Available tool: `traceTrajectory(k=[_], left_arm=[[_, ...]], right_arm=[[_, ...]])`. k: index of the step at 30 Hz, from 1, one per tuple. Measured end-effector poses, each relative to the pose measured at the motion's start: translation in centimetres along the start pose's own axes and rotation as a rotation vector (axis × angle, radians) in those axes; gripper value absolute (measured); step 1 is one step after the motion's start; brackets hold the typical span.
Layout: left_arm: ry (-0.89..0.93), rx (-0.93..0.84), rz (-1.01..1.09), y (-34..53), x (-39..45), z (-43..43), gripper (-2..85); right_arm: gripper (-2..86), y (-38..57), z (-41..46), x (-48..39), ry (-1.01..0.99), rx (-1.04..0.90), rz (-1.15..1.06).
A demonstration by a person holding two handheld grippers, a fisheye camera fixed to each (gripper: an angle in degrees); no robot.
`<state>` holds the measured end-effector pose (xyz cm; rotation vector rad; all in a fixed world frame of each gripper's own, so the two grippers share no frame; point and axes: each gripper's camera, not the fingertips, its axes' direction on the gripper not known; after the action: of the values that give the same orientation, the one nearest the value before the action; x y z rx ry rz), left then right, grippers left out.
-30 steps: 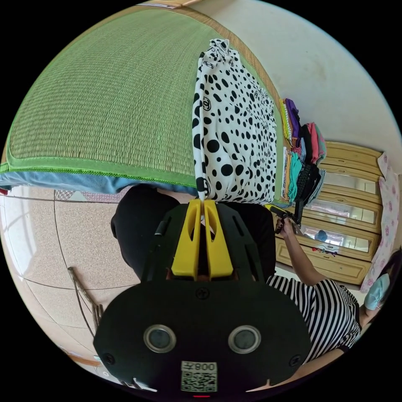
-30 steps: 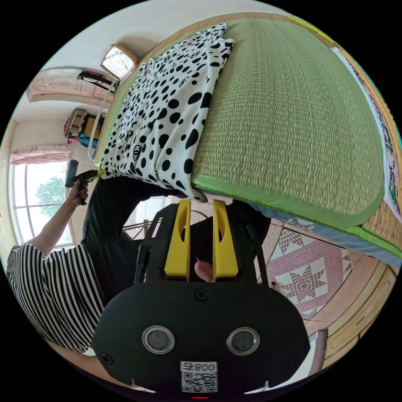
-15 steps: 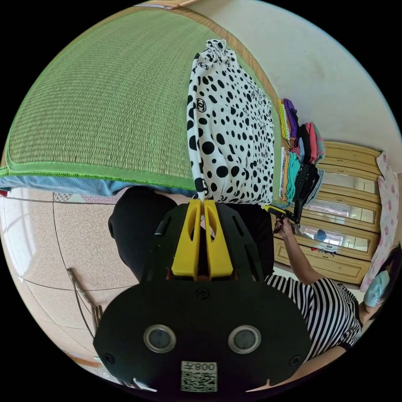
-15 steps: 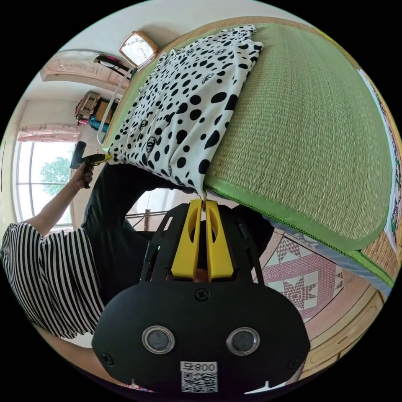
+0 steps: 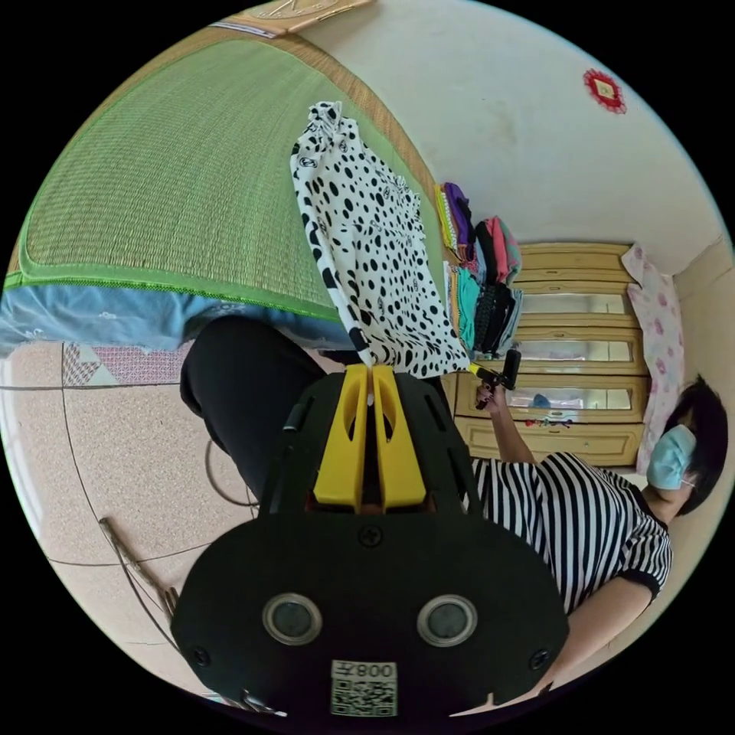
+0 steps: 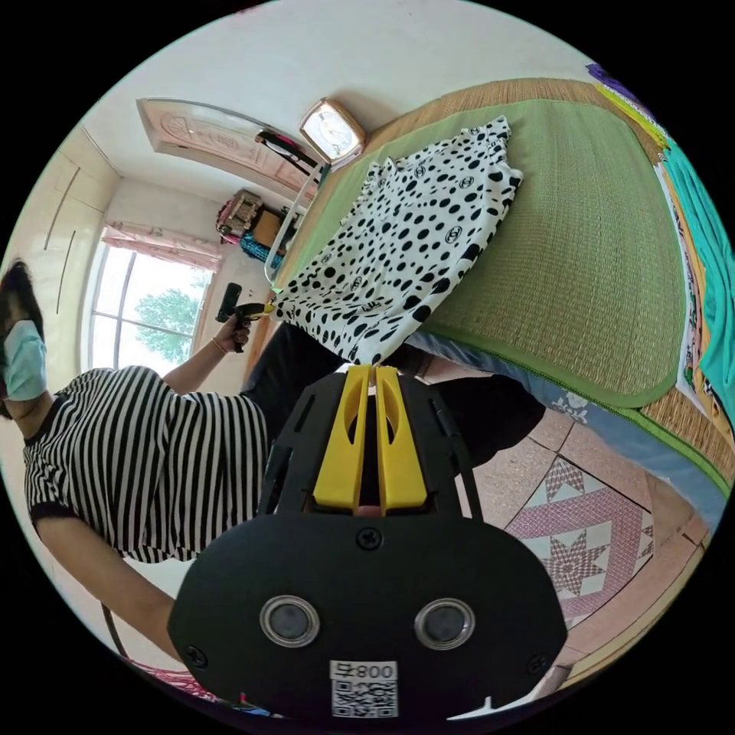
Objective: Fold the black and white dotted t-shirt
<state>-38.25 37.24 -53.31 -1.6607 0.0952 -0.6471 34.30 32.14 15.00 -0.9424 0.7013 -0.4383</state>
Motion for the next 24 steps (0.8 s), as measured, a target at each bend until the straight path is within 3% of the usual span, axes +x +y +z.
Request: traceTrajectory(k=[12,24], left_arm=[[0.124,0.017,0.011,1.9,0.6,-2.7,0.7],[0.203,0.113,0.047,-5.7,2.1,-4.8,0.7]], right_arm=[[0.8,8.0,-3.7,-3.5,-0.110,0.131,0.040],[0.9,3.7,-7.6,-4.5,-0.128,0.255,-0.004]])
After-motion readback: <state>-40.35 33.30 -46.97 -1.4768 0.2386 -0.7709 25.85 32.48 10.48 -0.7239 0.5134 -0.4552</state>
